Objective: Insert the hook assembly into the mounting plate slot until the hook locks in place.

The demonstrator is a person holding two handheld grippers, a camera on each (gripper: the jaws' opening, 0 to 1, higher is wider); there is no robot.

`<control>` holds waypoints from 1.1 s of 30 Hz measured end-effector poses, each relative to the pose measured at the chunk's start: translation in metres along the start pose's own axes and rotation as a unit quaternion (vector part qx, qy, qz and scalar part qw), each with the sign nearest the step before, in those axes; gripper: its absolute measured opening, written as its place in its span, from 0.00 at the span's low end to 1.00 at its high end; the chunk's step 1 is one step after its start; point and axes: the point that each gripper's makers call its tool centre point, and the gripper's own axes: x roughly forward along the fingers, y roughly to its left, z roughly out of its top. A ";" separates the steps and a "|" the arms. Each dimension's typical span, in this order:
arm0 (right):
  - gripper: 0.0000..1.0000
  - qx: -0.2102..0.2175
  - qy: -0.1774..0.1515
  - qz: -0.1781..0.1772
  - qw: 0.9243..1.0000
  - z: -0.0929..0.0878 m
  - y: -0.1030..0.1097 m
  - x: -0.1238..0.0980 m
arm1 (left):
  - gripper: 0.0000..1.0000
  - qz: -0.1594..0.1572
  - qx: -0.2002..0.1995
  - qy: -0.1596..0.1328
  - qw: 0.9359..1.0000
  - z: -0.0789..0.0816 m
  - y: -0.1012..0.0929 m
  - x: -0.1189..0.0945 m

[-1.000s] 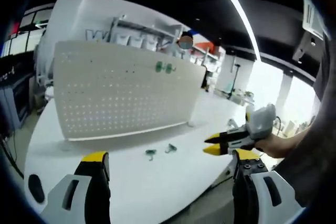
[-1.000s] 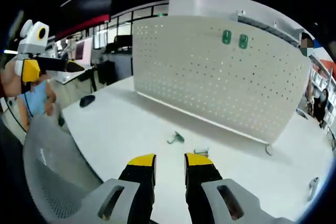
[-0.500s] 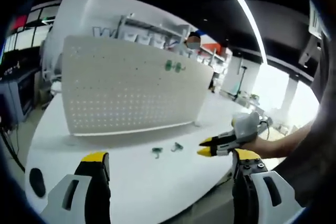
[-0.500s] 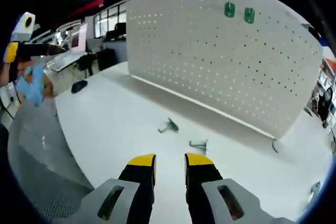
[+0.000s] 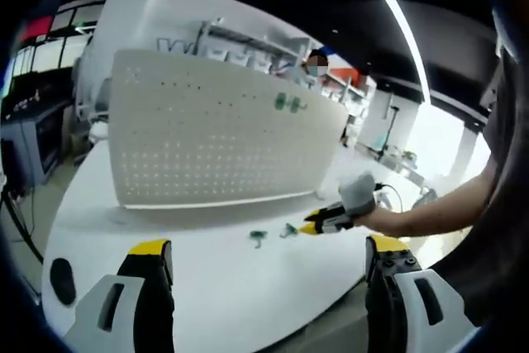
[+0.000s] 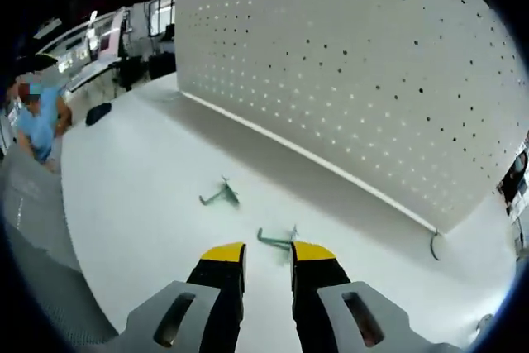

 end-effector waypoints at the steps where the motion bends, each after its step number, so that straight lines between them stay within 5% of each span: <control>1: 0.20 -0.001 0.011 0.001 1.000 -0.004 -0.002 0.005 | 0.98 0.001 -0.001 0.000 1.000 0.000 0.001 0.000; 21: 0.11 0.015 0.083 0.009 0.996 -0.028 -0.017 0.039 | 0.98 0.022 -0.013 0.000 1.000 -0.001 0.016 -0.003; 28: 0.03 0.005 0.087 0.005 0.996 -0.031 -0.020 0.038 | 0.98 0.021 -0.013 0.002 1.000 -0.001 0.017 -0.002; 33: 0.01 0.037 0.085 0.007 0.996 -0.032 -0.022 0.038 | 0.98 0.018 -0.014 0.001 1.000 -0.001 0.016 0.000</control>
